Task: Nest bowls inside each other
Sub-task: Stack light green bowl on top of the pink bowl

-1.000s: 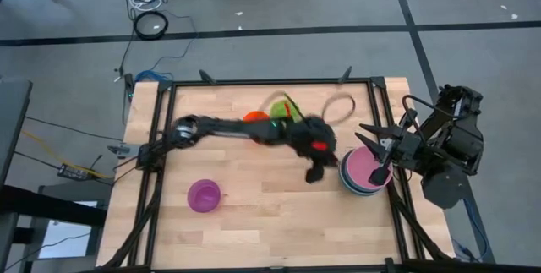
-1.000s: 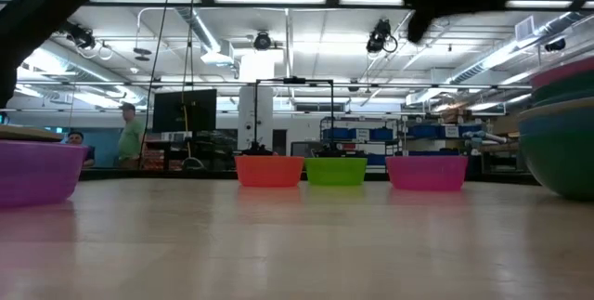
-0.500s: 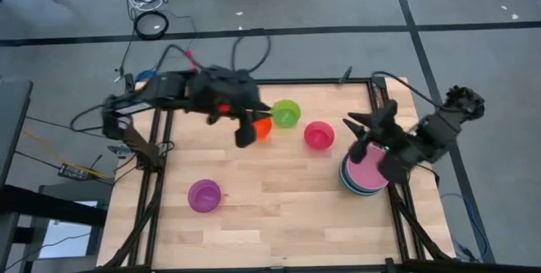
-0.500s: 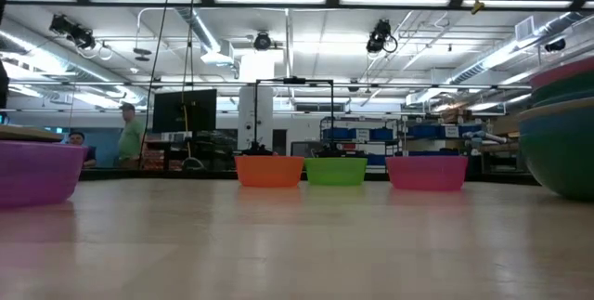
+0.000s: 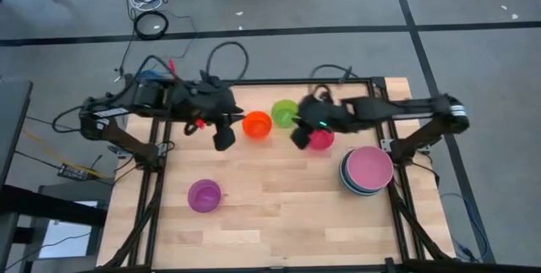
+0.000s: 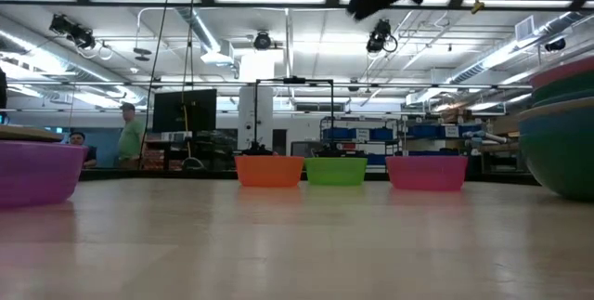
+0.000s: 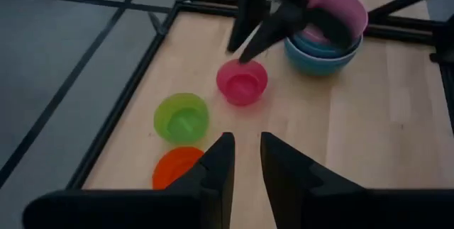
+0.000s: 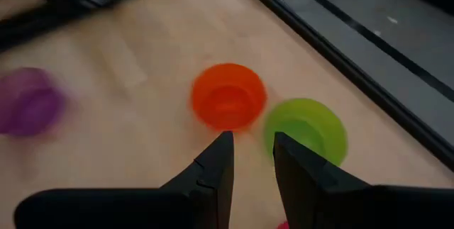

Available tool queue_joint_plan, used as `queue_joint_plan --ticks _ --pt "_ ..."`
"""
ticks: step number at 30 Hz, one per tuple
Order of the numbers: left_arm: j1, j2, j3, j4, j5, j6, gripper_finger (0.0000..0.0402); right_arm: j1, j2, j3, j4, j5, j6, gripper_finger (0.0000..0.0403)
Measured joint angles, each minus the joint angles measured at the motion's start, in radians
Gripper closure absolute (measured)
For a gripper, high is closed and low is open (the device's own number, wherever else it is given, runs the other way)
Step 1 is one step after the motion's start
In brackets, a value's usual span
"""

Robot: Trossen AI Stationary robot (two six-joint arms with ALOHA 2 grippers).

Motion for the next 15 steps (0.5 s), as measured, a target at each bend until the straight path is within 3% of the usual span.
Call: queue_joint_plan --ticks 10,15 --pt "-0.032 -0.080 -0.093 -0.034 -0.012 -0.079 0.0323 -0.265 0.312 -0.001 -0.091 -0.013 -0.028 0.0314" --pt "-0.056 -0.093 -0.107 -0.056 -0.057 -0.088 0.0323 -0.344 0.394 -0.001 -0.041 -0.141 -0.029 0.0314"
